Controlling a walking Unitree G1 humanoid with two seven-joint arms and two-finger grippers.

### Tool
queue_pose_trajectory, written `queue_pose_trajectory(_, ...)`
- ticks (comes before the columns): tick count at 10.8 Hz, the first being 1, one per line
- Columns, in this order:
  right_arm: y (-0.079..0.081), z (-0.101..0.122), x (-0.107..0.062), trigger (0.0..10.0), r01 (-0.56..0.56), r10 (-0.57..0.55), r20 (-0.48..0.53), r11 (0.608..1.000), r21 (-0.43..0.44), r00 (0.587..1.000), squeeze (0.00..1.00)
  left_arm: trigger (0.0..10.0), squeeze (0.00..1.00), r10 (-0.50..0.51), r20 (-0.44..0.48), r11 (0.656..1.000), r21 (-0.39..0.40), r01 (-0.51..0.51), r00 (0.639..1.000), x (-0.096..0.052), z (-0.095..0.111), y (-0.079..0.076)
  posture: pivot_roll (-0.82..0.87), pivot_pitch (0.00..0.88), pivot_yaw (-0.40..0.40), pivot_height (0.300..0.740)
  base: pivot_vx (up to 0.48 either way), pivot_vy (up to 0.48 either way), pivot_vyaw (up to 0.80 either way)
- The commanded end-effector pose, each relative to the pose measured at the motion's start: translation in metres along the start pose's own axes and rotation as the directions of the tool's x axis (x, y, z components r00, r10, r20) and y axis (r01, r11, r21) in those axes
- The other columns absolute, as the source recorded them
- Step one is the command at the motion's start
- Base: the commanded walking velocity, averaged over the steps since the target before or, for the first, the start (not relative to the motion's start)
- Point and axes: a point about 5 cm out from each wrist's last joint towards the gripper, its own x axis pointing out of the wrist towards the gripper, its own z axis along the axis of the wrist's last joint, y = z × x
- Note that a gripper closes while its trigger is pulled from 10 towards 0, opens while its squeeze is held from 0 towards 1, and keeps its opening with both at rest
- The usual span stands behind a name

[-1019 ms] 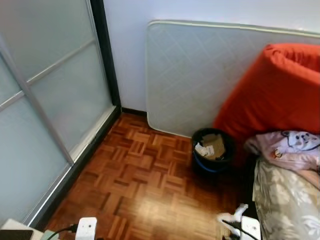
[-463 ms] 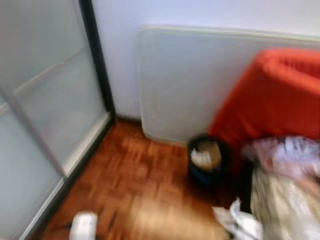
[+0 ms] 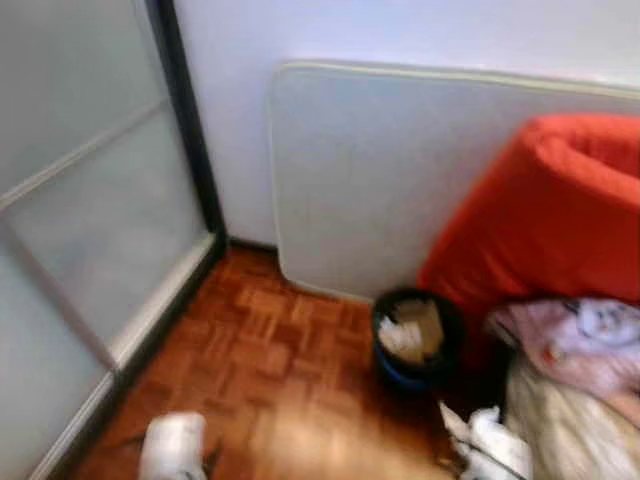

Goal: Clean up the room

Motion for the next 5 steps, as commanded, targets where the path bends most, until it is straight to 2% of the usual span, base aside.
queue_pose_trajectory(1, 0.018, 0.01, 0.003, 10.0, -0.051, 0.051, 0.028, 0.999, -0.011, 0.998, 0.0, 10.0, 0.0, 0.045, -0.009, 0.999, 0.007, -0.045, 0.999, -0.002, 0.0, 0.018, 0.16, 0.006, -0.041, 0.74, 0.352, 0.0, 0.48)
queue_pose_trajectory(3, 0.019, 0.01, 0.003, 10.0, -0.057, 0.057, 0.029, 0.998, -0.006, 0.998, 0.0, 10.0, 0.0, 0.05, -0.006, 0.999, 0.003, -0.05, 0.999, -0.004, -0.003, 0.024, 0.17, 0.005, -0.043, 0.74, 0.356, 0.0, 0.8)
queue_pose_trajectory(5, 0.017, 0.011, 0.003, 10.0, -0.043, 0.042, 0.029, 0.999, 0.022, 0.999, 0.0, 10.0, 0.0, 0.058, -0.015, 0.998, 0.001, -0.058, 0.998, -0.007, -0.01, 0.032, 0.17, 0.006, -0.042, 0.74, 0.36, 0.0, 0.0)
